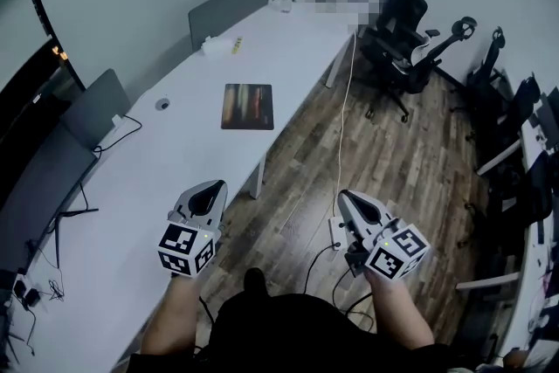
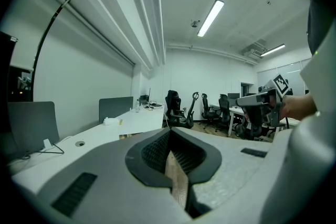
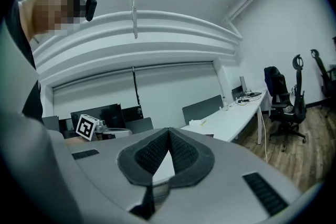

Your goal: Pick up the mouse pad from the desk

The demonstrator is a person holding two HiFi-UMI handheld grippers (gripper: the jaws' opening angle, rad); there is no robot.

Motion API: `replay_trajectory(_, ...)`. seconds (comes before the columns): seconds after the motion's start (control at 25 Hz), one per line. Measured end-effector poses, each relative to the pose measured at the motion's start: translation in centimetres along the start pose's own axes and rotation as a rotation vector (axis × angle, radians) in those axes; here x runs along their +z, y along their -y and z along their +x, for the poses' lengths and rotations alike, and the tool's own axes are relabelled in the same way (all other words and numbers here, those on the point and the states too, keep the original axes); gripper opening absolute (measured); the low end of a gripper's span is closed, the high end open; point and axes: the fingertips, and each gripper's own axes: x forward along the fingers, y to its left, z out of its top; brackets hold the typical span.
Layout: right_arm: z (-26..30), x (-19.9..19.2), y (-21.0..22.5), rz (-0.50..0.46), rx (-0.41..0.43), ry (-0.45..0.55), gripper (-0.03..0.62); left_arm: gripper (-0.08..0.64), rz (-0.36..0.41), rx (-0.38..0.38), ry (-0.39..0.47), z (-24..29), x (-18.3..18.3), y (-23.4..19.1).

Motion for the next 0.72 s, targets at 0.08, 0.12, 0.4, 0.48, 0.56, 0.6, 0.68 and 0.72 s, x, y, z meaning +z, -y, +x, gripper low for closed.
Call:
replay_trajectory(0.08,2.0,0.2,0.6,-0.009,-0.003,-0.011,0.003,0.006,-0.009,0.010,0.005,0.7,0.2,-1.7)
replay_trajectory(0.12,2.9,0.3,0.9,-0.011,-0.007,-0.015,0.003,0.006,-0.014,0.016,0.006,0.9,0.3,-2.6)
replay_trajectory(0.4,8.6,0.8,1.7,-0.021,-0.011,-0.019,0.003,0.006,-0.032,0.034,0.004,2.1,0.1,-7.5)
replay_trajectory(0.48,9.7,0.8,1.6,-0.020,-0.007,-0.018,0.003,0.006,-0.033,0.041,0.010,2.3,0.3,-8.7)
replay_trajectory(0.56,10.3,1.0,1.3,-0.024,-0.002,-0.020,0.003,0.006,-0.035,0.046,0.014,2.3,0.5,-9.5)
replay_trajectory(0.6,10.5,1.1,1.3,-0.028,-0.001,-0.020,0.003,0.006,-0.037,0.048,0.016,2.3,0.5,-9.8)
replay_trajectory(0.68,10.6,1.4,1.4,-0.033,-0.006,-0.017,0.003,0.006,-0.043,0.051,0.017,2.2,0.4,-10.0)
replay_trajectory(0.72,10.6,1.5,1.6,-0.032,-0.010,-0.016,0.003,0.006,-0.046,0.051,0.017,2.2,0.4,-10.1)
